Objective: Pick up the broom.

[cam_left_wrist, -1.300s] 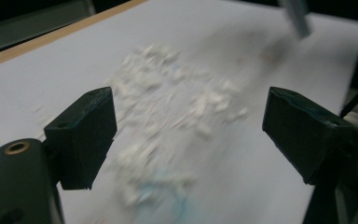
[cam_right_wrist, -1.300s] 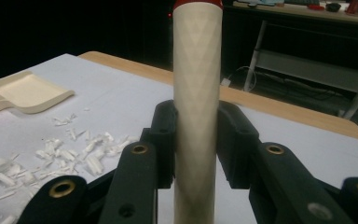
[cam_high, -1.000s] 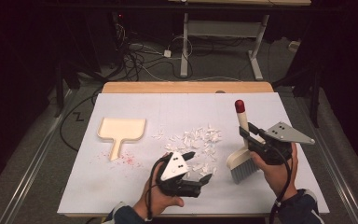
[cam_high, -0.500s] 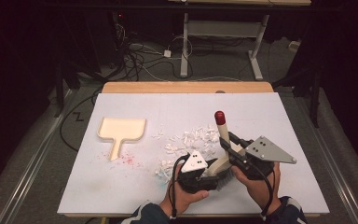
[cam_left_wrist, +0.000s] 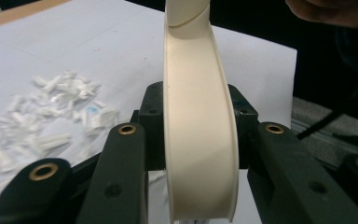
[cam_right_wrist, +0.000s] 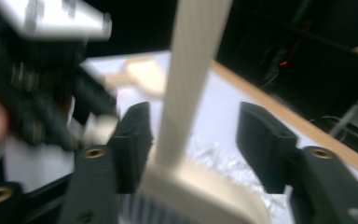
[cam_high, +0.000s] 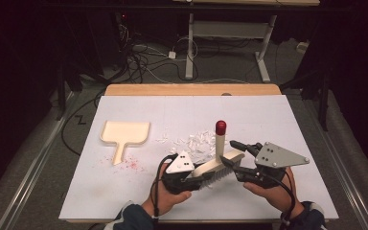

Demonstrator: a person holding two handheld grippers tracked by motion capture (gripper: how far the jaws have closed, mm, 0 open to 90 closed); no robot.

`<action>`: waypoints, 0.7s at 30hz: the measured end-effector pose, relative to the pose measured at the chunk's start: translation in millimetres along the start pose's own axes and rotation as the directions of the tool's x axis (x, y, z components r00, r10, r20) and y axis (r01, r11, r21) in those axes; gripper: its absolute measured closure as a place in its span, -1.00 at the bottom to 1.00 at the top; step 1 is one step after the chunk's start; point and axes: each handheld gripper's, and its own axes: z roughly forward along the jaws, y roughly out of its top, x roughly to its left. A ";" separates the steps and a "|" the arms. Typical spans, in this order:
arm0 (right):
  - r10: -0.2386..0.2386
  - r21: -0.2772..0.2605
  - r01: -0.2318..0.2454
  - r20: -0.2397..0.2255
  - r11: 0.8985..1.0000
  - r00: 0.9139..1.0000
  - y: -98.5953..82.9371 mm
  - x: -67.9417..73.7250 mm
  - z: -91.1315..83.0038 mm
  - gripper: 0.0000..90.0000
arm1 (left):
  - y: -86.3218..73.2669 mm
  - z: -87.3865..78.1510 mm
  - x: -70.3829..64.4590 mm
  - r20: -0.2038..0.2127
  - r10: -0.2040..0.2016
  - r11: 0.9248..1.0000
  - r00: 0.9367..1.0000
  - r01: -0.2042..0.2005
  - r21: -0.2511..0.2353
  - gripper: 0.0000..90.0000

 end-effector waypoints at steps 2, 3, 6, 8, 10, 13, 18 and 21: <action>-0.034 0.034 0.036 -0.046 0.999 0.998 -4.5 -2.6 -2.1 -0.07 | -1.9 -13.1 1.4 0.019 0.041 0.999 0.999 -0.041 0.016 0.44; -0.036 0.047 0.040 -0.080 0.998 0.996 -7.5 -4.3 -1.9 -0.11 | -3.3 -18.6 1.3 0.028 0.061 0.998 0.998 -0.062 0.029 0.44; -0.042 0.111 0.062 -0.174 0.992 0.984 -15.7 -4.9 4.7 -0.18 | -9.3 -29.5 -1.2 0.079 0.104 0.993 0.991 -0.108 0.050 0.44; -0.048 0.148 0.088 -0.255 0.985 0.966 -20.5 0.3 13.3 -0.22 | -12.0 -32.5 -4.3 0.128 0.126 0.988 0.984 -0.136 0.069 0.44; -0.043 0.178 0.109 -0.337 0.978 0.941 -25.6 6.1 23.6 -0.21 | -13.1 -33.6 -7.6 0.165 0.149 0.984 0.975 -0.162 0.072 0.44; -0.031 0.223 0.144 -0.446 0.964 0.895 -33.0 17.3 36.8 -0.05 | -13.4 -33.8 -8.4 0.215 0.163 0.981 0.963 -0.181 0.065 0.44; -0.046 0.211 0.190 -0.543 0.959 0.839 -38.3 24.1 46.7 0.49 | -15.5 -33.4 -3.3 0.227 0.145 0.982 0.963 -0.169 0.089 0.23; -0.031 0.236 0.185 -0.535 0.954 0.844 -37.8 26.8 45.5 0.51 | -14.4 -34.9 -4.2 0.172 0.165 0.979 0.971 -0.183 0.091 0.14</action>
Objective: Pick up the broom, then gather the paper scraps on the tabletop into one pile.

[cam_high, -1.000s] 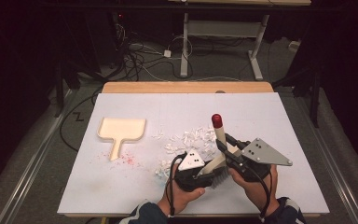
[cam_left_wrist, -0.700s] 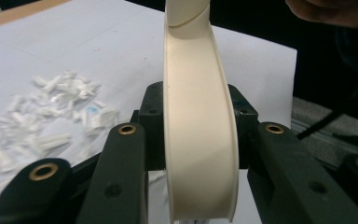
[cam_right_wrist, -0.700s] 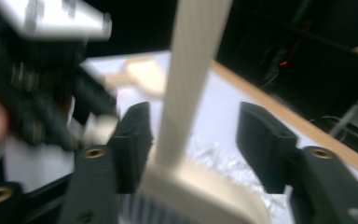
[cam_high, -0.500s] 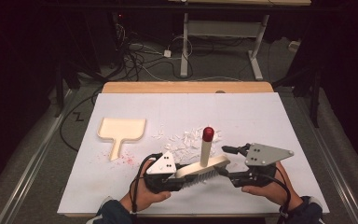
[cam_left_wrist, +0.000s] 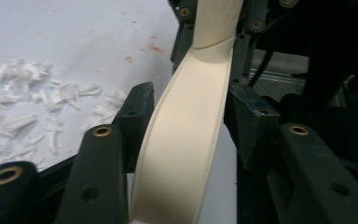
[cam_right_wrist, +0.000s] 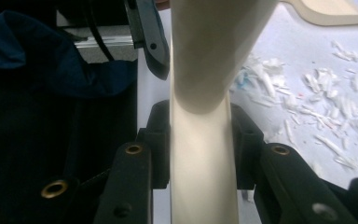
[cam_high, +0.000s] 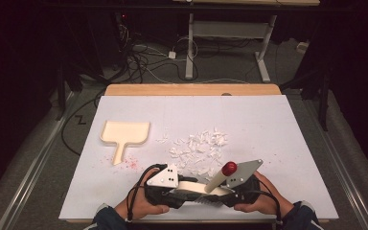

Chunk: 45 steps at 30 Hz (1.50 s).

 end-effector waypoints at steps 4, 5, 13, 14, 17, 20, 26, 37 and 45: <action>0.023 -0.004 -0.023 0.037 1.000 0.999 0.0 -4.7 -8.4 0.51 | -0.5 -13.8 0.6 -0.188 0.007 1.000 0.982 -0.006 0.003 -0.31; 0.032 -0.007 -0.031 0.058 0.999 0.998 -0.3 -6.3 -11.9 0.51 | -2.7 -19.4 1.4 -0.219 -0.001 1.000 0.976 -0.001 -0.009 -0.46; 0.130 -0.053 -0.121 0.245 0.991 0.961 -4.1 -21.9 -41.6 0.51 | -46.1 -65.2 7.4 -0.496 -0.080 0.997 0.864 0.063 -0.052 -0.60; 0.148 -0.064 -0.135 0.261 0.989 0.954 -4.9 -24.6 -44.9 0.51 | -53.7 -69.7 8.0 -0.515 -0.098 0.995 0.852 0.080 -0.058 -0.60; 0.188 -0.092 -0.168 0.293 0.981 0.938 -7.5 -31.3 -53.6 0.50 | -75.8 -78.4 7.7 -0.577 -0.121 0.991 0.807 0.128 -0.030 -0.60; 0.212 -0.099 -0.190 0.337 0.977 0.917 -9.9 -36.0 -59.9 0.50 | -93.1 -84.7 4.9 -0.606 -0.130 0.988 0.785 0.151 -0.017 -0.60; 0.245 -0.104 -0.222 0.409 0.970 0.879 -15.6 -40.3 -71.1 0.51 | -114.1 -86.9 -6.2 -0.616 -0.146 0.980 0.774 0.200 0.019 -0.60; 0.284 -0.118 -0.262 0.510 0.958 0.812 -24.6 -53.4 -80.8 0.51 | -122.0 -82.2 -10.3 -0.604 -0.143 0.975 0.784 0.215 0.049 -0.61; 0.297 -0.100 -0.297 0.585 0.950 0.755 -31.4 -74.0 -83.3 0.51 | -123.7 -82.6 -9.9 -0.611 -0.155 0.972 0.776 0.231 0.047 -0.61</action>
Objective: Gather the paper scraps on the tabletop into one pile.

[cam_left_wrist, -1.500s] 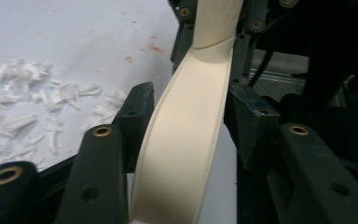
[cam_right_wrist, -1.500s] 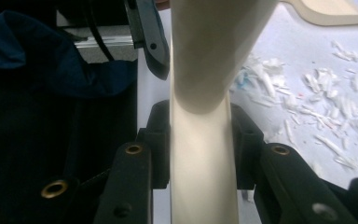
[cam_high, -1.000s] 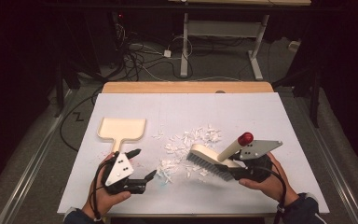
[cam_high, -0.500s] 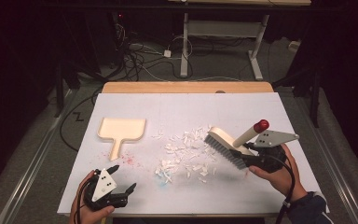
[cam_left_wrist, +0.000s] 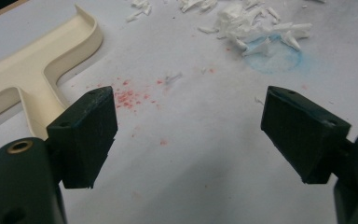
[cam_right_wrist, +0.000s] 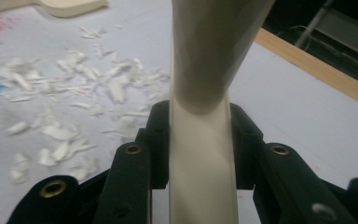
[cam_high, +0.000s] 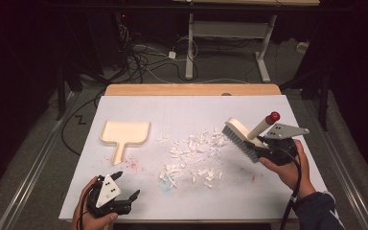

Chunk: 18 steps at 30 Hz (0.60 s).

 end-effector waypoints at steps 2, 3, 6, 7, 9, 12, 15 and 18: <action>-0.012 0.015 0.011 0.036 1.000 0.999 1.8 -6.9 4.9 0.51 | 0.6 0.5 -0.5 -0.002 -0.002 1.000 1.000 0.002 -0.002 -0.61; -0.011 0.022 0.010 0.061 1.000 0.998 2.9 -10.4 8.0 0.51 | 1.1 1.0 -1.1 -0.002 -0.002 1.000 1.000 0.002 -0.002 -0.61; -0.001 0.042 -0.003 0.102 0.999 0.995 5.6 -22.5 20.3 0.51 | 2.7 2.7 -2.2 0.001 0.010 1.000 1.000 -0.010 -0.001 -0.61; 0.000 0.049 -0.005 0.112 0.999 0.994 6.1 -26.5 25.4 0.51 | 2.7 2.7 -2.2 0.001 0.010 1.000 1.000 -0.010 -0.001 -0.61; 0.001 0.076 -0.011 0.129 0.997 0.992 7.5 -33.0 38.0 0.51 | 2.7 3.8 -2.2 0.009 0.013 1.000 1.000 -0.013 0.000 -0.61; -0.015 0.118 -0.004 0.159 0.993 0.987 8.7 -37.1 55.3 0.51 | 1.7 3.8 -1.9 0.012 0.017 1.000 1.000 -0.017 0.004 -0.61; -0.057 0.171 0.023 0.197 0.985 0.979 11.0 -35.7 74.6 0.51 | 1.6 3.5 -1.6 0.015 0.018 1.000 1.000 -0.018 0.005 -0.61; -0.092 0.208 0.047 0.213 0.977 0.973 15.0 -31.3 91.7 0.51 | 2.1 4.5 -2.6 0.015 0.020 1.000 1.000 -0.020 0.002 -0.61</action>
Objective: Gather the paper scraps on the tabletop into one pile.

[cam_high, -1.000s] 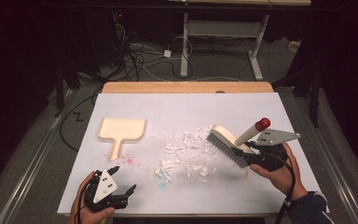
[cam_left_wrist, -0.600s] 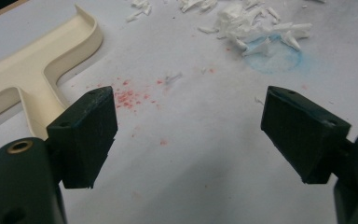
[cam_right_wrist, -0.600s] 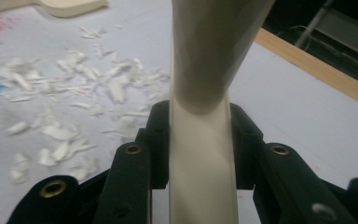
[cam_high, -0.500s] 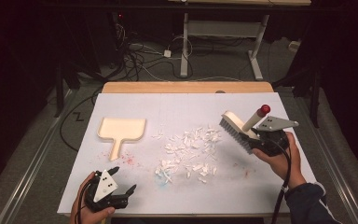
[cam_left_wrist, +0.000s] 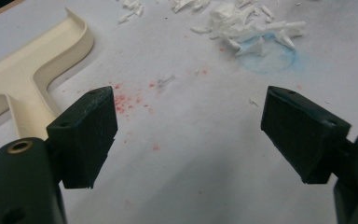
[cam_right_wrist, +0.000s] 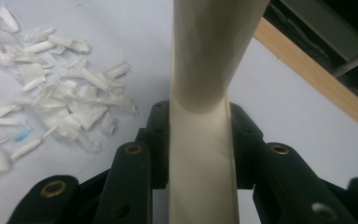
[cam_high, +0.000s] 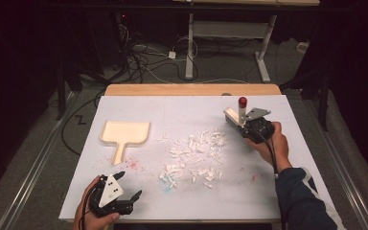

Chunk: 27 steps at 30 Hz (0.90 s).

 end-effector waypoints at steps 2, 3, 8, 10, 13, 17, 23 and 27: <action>-0.020 0.012 0.020 0.015 1.000 1.000 4.4 4.4 4.4 0.51 | 0.3 1.1 -0.6 0.006 0.006 1.000 1.000 -0.006 0.004 -0.61; -0.044 0.018 0.044 0.010 0.999 0.999 12.2 12.1 10.7 0.51 | 0.4 2.1 -1.3 0.008 0.014 1.000 1.000 -0.015 0.011 -0.61; -0.125 0.012 0.125 -0.017 0.992 0.992 28.2 36.3 23.1 0.51 | 1.0 3.0 -0.7 0.007 0.035 0.999 0.999 -0.035 0.004 -0.61; -0.131 -0.009 0.130 -0.052 0.991 0.990 30.9 44.3 24.0 0.51 | 0.4 3.4 -0.5 0.012 0.035 0.999 0.999 -0.035 0.008 -0.61; -0.171 -0.049 0.167 -0.105 0.985 0.980 33.3 57.6 21.9 0.51 | -0.5 4.1 -1.3 0.020 0.027 0.999 0.999 -0.027 0.020 -0.61; -0.227 -0.113 0.208 -0.195 0.972 0.954 31.0 76.6 10.6 0.50 | -0.9 3.1 -1.8 0.022 0.030 0.999 0.999 -0.030 0.019 -0.61; -0.306 -0.168 0.268 -0.280 0.949 0.910 19.8 106.7 -17.3 0.50 | -0.5 1.3 -1.6 0.015 0.041 0.999 0.999 -0.041 0.007 -0.61; -0.326 -0.191 0.278 -0.305 0.941 0.895 16.0 113.0 -36.7 0.51 | -0.2 0.9 -2.0 0.013 0.043 0.999 0.999 -0.044 0.009 -0.61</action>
